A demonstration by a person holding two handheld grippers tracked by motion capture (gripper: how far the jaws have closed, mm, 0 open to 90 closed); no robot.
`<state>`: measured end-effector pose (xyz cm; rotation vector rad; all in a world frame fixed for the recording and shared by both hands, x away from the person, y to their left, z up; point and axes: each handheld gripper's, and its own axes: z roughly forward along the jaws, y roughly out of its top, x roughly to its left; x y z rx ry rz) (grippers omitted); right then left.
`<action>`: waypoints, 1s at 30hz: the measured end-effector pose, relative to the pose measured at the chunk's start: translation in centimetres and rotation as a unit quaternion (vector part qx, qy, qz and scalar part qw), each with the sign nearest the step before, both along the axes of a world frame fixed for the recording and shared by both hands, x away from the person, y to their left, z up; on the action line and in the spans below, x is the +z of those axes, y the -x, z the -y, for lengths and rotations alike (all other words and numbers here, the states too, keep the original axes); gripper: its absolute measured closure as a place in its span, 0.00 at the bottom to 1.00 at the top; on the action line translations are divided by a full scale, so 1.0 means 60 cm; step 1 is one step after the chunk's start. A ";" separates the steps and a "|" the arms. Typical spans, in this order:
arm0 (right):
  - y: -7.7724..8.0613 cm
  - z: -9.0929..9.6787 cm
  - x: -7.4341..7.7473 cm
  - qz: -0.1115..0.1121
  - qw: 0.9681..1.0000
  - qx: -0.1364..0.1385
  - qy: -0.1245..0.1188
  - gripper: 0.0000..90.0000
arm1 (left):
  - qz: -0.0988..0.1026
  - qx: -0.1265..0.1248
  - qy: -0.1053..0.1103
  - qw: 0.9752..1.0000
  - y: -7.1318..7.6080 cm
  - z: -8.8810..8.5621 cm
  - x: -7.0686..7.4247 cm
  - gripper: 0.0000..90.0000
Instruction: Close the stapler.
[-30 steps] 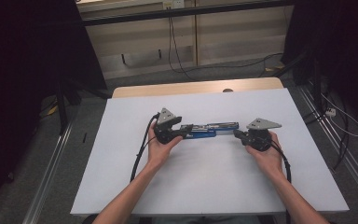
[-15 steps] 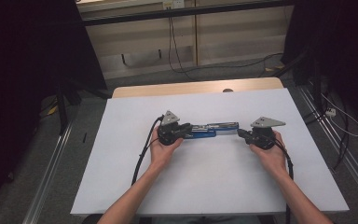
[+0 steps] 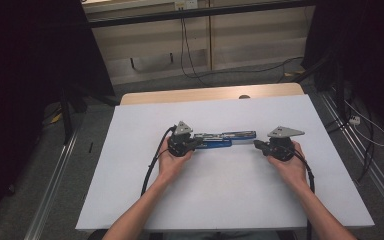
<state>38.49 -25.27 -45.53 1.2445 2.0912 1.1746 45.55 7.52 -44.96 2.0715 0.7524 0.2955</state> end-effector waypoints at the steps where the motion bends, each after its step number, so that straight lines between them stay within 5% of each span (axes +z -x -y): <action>1: 0.000 0.000 0.000 0.000 1.000 0.000 -0.001 1.00 | 0.000 0.001 -0.004 1.000 -0.001 0.000 -0.001 1.00; 14: -0.004 -0.003 -0.002 -0.004 1.000 -0.006 -0.004 1.00 | -0.014 0.004 0.007 1.000 -0.007 -0.006 -0.005 1.00; 30: -0.027 -0.011 -0.008 -0.051 0.998 -0.012 0.017 1.00 | -0.019 -0.005 0.005 1.000 -0.007 -0.007 -0.004 1.00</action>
